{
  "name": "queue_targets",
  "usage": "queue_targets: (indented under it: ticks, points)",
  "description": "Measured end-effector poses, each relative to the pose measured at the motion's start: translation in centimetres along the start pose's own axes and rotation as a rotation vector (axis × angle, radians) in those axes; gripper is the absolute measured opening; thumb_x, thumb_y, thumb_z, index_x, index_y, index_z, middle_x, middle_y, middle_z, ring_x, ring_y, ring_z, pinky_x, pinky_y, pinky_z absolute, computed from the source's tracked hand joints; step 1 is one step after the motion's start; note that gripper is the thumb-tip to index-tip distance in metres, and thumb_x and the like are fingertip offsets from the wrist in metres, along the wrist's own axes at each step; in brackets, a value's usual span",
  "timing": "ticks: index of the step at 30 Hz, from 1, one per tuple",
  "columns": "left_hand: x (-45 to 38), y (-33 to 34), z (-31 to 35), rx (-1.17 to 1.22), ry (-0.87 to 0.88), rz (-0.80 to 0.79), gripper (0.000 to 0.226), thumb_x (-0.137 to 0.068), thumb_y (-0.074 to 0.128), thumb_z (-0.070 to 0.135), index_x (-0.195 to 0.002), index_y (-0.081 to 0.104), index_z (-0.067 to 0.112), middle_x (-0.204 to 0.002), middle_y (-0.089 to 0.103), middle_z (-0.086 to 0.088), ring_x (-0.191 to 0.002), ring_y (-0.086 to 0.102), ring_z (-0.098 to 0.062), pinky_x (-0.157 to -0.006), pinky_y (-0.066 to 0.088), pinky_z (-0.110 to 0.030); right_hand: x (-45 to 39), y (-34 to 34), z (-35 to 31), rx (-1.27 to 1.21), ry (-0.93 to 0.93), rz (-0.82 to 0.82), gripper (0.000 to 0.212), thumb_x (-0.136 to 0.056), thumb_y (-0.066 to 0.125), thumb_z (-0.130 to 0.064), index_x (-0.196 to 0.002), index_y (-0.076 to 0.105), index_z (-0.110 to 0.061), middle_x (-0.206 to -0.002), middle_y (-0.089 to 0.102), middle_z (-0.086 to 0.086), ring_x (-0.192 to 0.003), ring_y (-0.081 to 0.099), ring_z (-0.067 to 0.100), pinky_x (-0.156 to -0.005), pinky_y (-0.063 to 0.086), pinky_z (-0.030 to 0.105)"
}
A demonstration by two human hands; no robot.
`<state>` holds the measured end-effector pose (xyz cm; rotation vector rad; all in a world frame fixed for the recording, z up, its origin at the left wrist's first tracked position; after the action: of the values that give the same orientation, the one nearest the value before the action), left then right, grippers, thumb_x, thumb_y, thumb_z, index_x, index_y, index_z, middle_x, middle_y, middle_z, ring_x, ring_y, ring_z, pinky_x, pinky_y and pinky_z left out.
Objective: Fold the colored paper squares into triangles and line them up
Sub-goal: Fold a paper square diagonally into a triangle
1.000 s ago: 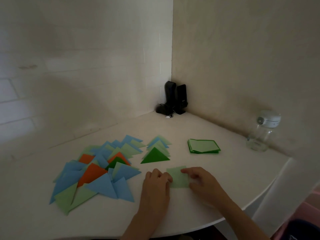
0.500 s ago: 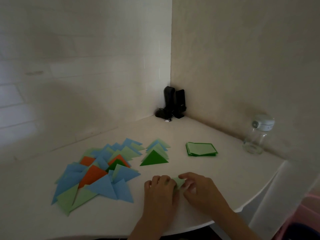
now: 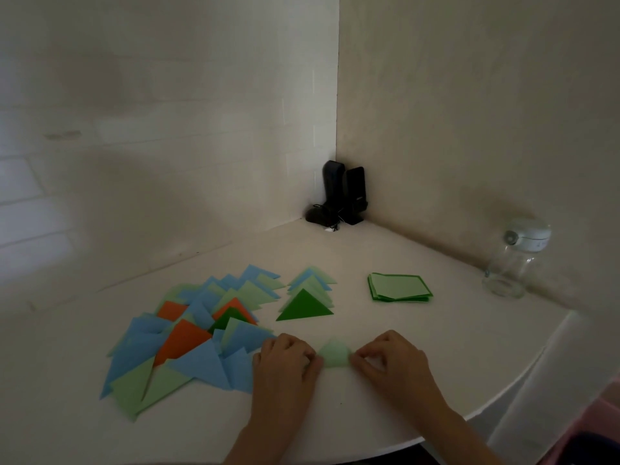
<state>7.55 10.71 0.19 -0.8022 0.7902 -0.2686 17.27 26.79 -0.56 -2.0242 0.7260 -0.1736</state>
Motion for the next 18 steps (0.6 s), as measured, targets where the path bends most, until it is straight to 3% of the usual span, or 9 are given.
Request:
queue_targets:
  ticks: [2,6,9,11,14,18]
  points:
    - [-0.2,0.3,0.2,-0.035,-0.015,0.013,0.021,-0.072,0.076,0.035,-0.065,0.058,0.027,-0.076,0.053,0.009,-0.073,0.050,-0.015,-0.059,0.041,-0.033,-0.1,0.0,-0.2,0.036,0.026,0.024,0.030,-0.081,0.054,-0.063,-0.087,0.069,-0.038,-0.094,0.052,-0.014,-0.090,0.052,0.005,-0.084,0.038,0.031]
    - [-0.5,0.8,1.1,-0.163,-0.015,0.023,0.033,-0.075,0.047,0.055,-0.062,0.053,0.026,-0.072,0.049,0.006,-0.070,0.050,-0.019,-0.054,0.038,-0.033,-0.2,0.3,-0.7,0.110,0.066,0.050,0.033,-0.077,0.052,-0.068,-0.083,0.063,-0.038,-0.093,0.047,-0.016,-0.093,0.048,0.005,-0.080,0.028,0.029]
    - [-0.5,0.9,1.4,-0.228,-0.012,0.044,0.036,-0.075,0.042,0.057,-0.061,0.052,0.025,-0.071,0.048,0.004,-0.069,0.049,-0.020,-0.054,0.037,-0.033,-0.3,0.6,-0.7,0.147,0.082,0.055,0.035,-0.074,0.051,-0.072,-0.079,0.057,-0.039,-0.091,0.044,-0.017,-0.093,0.046,0.004,-0.077,0.024,0.028]
    - [-0.6,1.1,1.2,-0.234,-0.018,0.034,0.033,-0.075,0.048,0.056,-0.062,0.052,0.025,-0.072,0.049,0.004,-0.069,0.050,-0.020,-0.054,0.035,-0.033,-0.4,0.7,-0.6,0.160,0.084,0.044,0.032,-0.075,0.052,-0.071,-0.078,0.053,-0.039,-0.090,0.042,-0.017,-0.094,0.045,0.005,-0.077,0.024,0.028]
    - [-0.6,1.5,0.8,-0.198,-0.032,-0.012,0.030,-0.067,0.075,0.044,-0.064,0.052,0.026,-0.072,0.050,0.004,-0.070,0.051,-0.021,-0.054,0.035,-0.033,-0.5,0.8,-0.3,0.134,0.078,0.024,0.030,-0.075,0.054,-0.068,-0.081,0.049,-0.039,-0.091,0.046,-0.017,-0.093,0.046,0.005,-0.077,0.025,0.028]
    - [-0.5,1.1,0.1,-0.106,-0.068,-0.002,0.030,-0.066,0.081,0.033,-0.066,0.052,0.026,-0.075,0.051,0.006,-0.072,0.049,-0.018,-0.057,0.033,-0.029,-0.6,0.7,0.2,0.039,0.072,-0.016,0.025,-0.077,0.061,-0.058,-0.081,0.046,-0.038,-0.093,0.051,-0.019,-0.093,0.048,0.003,-0.078,0.026,0.027]
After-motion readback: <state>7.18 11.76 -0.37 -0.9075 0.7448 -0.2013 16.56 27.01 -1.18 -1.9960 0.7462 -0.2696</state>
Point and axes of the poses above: each hand's wrist, its own x-axis away from the middle knuckle, its own y-axis out of the palm, z = x × y, the point moved 9 cm from there along -x, towards the middle knuckle
